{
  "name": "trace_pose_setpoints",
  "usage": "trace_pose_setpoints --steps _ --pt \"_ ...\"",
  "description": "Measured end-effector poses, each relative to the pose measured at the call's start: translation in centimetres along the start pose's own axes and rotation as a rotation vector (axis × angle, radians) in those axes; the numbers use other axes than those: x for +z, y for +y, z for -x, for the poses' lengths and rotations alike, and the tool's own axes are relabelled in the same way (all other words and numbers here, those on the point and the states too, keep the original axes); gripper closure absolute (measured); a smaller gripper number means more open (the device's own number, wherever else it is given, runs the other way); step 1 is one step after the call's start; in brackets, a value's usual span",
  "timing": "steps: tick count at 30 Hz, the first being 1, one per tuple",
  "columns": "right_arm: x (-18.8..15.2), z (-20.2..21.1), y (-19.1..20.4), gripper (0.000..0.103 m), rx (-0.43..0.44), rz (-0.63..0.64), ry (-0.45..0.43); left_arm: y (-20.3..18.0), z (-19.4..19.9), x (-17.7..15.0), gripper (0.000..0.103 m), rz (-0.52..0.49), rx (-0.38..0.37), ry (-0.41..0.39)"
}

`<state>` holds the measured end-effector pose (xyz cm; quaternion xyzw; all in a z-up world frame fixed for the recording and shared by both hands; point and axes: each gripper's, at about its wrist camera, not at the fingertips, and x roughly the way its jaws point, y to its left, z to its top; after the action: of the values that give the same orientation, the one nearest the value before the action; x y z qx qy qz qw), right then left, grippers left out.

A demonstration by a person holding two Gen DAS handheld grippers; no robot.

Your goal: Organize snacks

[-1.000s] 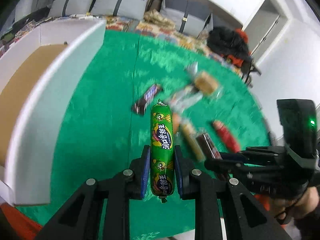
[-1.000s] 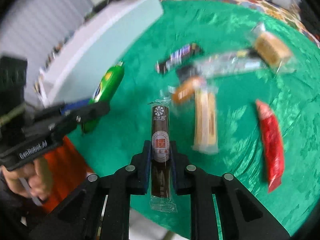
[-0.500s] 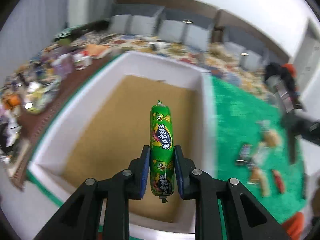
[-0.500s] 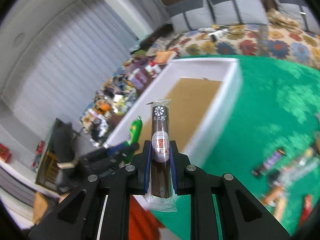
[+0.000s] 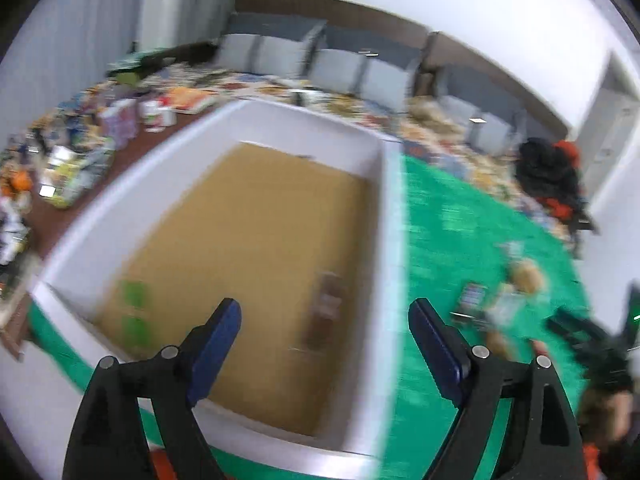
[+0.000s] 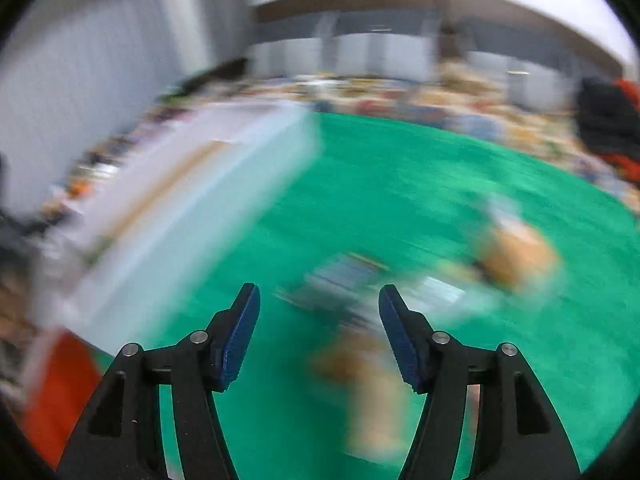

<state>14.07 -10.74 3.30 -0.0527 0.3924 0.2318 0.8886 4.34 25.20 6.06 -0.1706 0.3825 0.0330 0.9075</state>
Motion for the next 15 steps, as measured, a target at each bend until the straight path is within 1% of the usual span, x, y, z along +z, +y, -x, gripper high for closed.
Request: trace_pose_setpoints --steps 1,2,3,4,6,7,8,9,10,11,12,13,14,15 --pt "-2.0 0.8 -2.8 0.038 -0.075 -0.019 -0.004 -1.5 -0.1 -0.7 0.013 -0.008 -0.046 0.006" --pt "-3.4 1.3 -4.8 0.038 -0.118 -0.032 -0.013 -3.1 -0.3 -1.4 0.010 -0.020 -0.089 0.013" --pt "-5.6 2.4 -7.6 0.038 -0.183 -0.068 -0.016 -4.6 -0.6 -2.2 0.008 -0.033 -0.127 0.020" --pt "-7.4 3.2 -9.8 0.038 -0.239 -0.099 -0.017 -7.0 -1.3 -3.6 0.006 -0.062 -0.175 0.036" --pt "-10.7 4.5 -12.8 0.038 -0.317 -0.152 -0.013 -10.2 -2.8 -5.6 0.005 -0.115 -0.201 0.067" --pt "-12.0 5.2 -14.0 0.038 -0.343 -0.171 -0.011 -12.3 -4.4 -7.2 0.005 -0.163 -0.184 0.102" --pt "-13.5 6.2 -14.6 0.038 -0.365 -0.190 -0.010 -13.6 -5.7 -8.3 0.005 -0.196 -0.163 0.128" --pt "-15.0 6.7 -15.5 0.038 -0.370 -0.206 -0.009 -14.9 -7.5 -9.4 0.005 -0.233 -0.137 0.155" --pt "-15.8 6.9 -15.8 0.038 -0.368 -0.217 -0.007 -15.7 -8.9 -10.2 0.005 -0.258 -0.113 0.169" --pt "-16.3 6.8 -16.3 0.037 -0.350 -0.244 0.000 -16.1 -10.1 -10.6 0.005 -0.274 -0.089 0.177" --pt "-16.3 6.7 -16.5 0.037 -0.307 -0.264 0.002 -16.5 -11.1 -11.0 0.005 -0.287 -0.066 0.180" --pt "-16.2 6.8 -16.6 0.037 -0.277 -0.259 -0.008 -16.7 -12.3 -11.0 0.005 -0.298 -0.042 0.180" --pt "-15.8 6.8 -16.2 0.036 -0.279 -0.241 -0.018 -16.7 -13.6 -10.7 0.005 -0.308 -0.015 0.182" --pt "-15.4 6.6 -16.1 0.034 -0.299 -0.229 -0.024 -16.6 -14.8 -10.4 0.005 -0.312 0.005 0.184"
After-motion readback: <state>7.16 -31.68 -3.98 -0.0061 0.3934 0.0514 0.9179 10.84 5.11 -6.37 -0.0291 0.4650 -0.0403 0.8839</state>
